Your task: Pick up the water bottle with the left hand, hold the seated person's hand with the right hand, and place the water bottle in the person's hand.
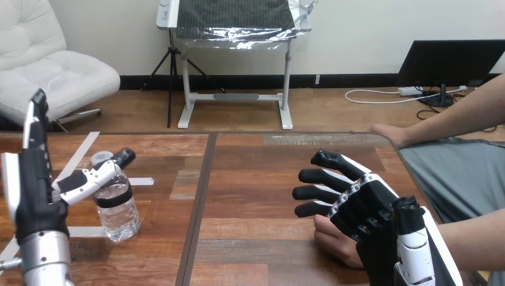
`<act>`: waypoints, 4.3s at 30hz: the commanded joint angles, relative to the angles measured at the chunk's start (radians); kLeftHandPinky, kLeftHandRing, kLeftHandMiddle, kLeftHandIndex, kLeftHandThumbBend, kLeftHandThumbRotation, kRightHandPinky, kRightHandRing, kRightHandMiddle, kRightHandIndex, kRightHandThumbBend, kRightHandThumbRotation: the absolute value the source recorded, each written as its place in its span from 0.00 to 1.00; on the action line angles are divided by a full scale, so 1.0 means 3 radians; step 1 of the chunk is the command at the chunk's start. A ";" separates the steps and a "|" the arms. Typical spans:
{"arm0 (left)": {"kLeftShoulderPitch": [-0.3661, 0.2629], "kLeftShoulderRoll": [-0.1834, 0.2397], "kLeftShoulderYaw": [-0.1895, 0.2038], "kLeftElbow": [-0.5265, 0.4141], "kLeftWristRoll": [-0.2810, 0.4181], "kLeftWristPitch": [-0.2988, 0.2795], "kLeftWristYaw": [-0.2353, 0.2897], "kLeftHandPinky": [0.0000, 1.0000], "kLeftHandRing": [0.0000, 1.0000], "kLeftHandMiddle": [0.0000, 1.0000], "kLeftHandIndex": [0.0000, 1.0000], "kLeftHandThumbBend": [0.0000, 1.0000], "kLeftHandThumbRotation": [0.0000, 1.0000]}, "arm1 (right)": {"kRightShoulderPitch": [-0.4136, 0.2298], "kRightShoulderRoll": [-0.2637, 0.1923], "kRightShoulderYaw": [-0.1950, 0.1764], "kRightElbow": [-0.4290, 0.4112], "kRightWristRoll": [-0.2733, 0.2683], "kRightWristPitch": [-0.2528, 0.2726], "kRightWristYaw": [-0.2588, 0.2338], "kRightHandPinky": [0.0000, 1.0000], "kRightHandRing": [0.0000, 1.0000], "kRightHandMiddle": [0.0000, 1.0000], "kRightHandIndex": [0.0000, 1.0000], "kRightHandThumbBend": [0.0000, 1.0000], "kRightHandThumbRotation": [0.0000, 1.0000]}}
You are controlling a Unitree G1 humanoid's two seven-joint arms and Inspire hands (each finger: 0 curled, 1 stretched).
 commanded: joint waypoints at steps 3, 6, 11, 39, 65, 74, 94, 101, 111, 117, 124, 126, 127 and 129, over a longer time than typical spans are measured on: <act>-0.0310 0.0121 -0.0077 0.0238 0.0051 0.0066 0.0004 1.00 0.99 0.99 0.99 1.00 0.13 | -0.0170 0.0035 -0.0031 -0.0040 0.0004 -0.0030 -0.0005 0.64 0.71 0.76 0.80 0.52 1.00; -0.0346 0.0150 -0.0098 0.0309 0.0111 0.0094 0.0027 0.99 0.99 1.00 1.00 1.00 0.14 | -0.0169 0.0037 -0.0029 -0.0041 0.0013 -0.0029 -0.0004 0.64 0.71 0.76 0.80 0.52 1.00; -0.0410 0.0188 -0.0131 0.0459 0.0168 0.0054 0.0067 0.96 1.00 1.00 1.00 1.00 0.15 | -0.0178 0.0033 -0.0033 -0.0027 0.0033 -0.0044 0.0014 0.63 0.71 0.76 0.80 0.52 1.00; -0.0653 0.0314 -0.0287 0.1108 0.0209 0.0020 0.0102 1.00 1.00 1.00 1.00 0.97 0.16 | -0.0209 0.0033 -0.0047 -0.0006 0.0022 -0.0073 0.0039 0.62 0.72 0.76 0.80 0.51 1.00; -0.0867 0.0362 -0.0404 0.1570 0.0210 0.0061 0.0169 0.98 1.00 1.00 1.00 0.97 0.20 | -0.0258 0.0029 -0.0071 0.0016 0.0063 -0.0068 0.0093 0.60 0.71 0.75 0.80 0.53 1.00; -0.0985 0.0363 -0.0418 0.1768 0.0186 0.0059 0.0186 0.97 1.00 1.00 1.00 0.98 0.19 | -0.0275 0.0034 -0.0074 0.0023 0.0061 -0.0076 0.0101 0.60 0.71 0.75 0.80 0.53 1.00; -0.1234 0.0315 -0.0372 0.2149 -0.0039 0.0075 0.0055 0.99 1.00 1.00 1.00 1.00 0.20 | -0.0286 0.0046 -0.0075 0.0014 0.0064 -0.0092 0.0124 0.57 0.70 0.74 0.79 0.52 1.00; -0.1316 0.0308 -0.0379 0.2293 -0.0062 0.0064 0.0055 0.97 1.00 1.00 1.00 1.00 0.20 | -0.0285 0.0054 -0.0074 0.0019 0.0073 -0.0104 0.0139 0.56 0.70 0.73 0.78 0.52 1.00; -0.1411 0.0273 -0.0353 0.2429 -0.0168 0.0078 0.0028 0.95 0.99 1.00 1.00 1.00 0.19 | -0.0270 0.0061 -0.0078 0.0017 0.0041 -0.0127 0.0134 0.55 0.69 0.73 0.78 0.52 1.00; -0.1453 0.0270 -0.0369 0.2490 -0.0173 0.0094 0.0045 0.94 0.99 0.99 1.00 1.00 0.19 | -0.0268 0.0059 -0.0072 0.0006 0.0044 -0.0128 0.0132 0.54 0.69 0.73 0.78 0.51 1.00; -0.1490 0.0264 -0.0380 0.2546 -0.0178 0.0101 0.0070 0.92 0.97 0.98 1.00 1.00 0.20 | -0.0259 0.0056 -0.0071 -0.0008 0.0028 -0.0128 0.0122 0.53 0.69 0.73 0.78 0.50 1.00; -0.1499 0.0258 -0.0378 0.2551 -0.0186 0.0108 0.0070 0.91 0.96 0.97 1.00 1.00 0.19 | -0.0256 0.0055 -0.0070 -0.0014 0.0032 -0.0120 0.0120 0.52 0.69 0.73 0.78 0.50 1.00; -0.1502 0.0253 -0.0375 0.2548 -0.0194 0.0112 0.0067 0.91 0.96 0.97 1.00 1.00 0.19 | -0.0256 0.0054 -0.0070 -0.0013 0.0036 -0.0118 0.0122 0.52 0.69 0.73 0.78 0.50 1.00; -0.1511 0.0245 -0.0367 0.2551 -0.0208 0.0125 0.0062 0.90 0.96 0.97 1.00 1.00 0.19 | -0.0253 0.0051 -0.0071 -0.0017 0.0035 -0.0111 0.0120 0.52 0.69 0.73 0.78 0.50 1.00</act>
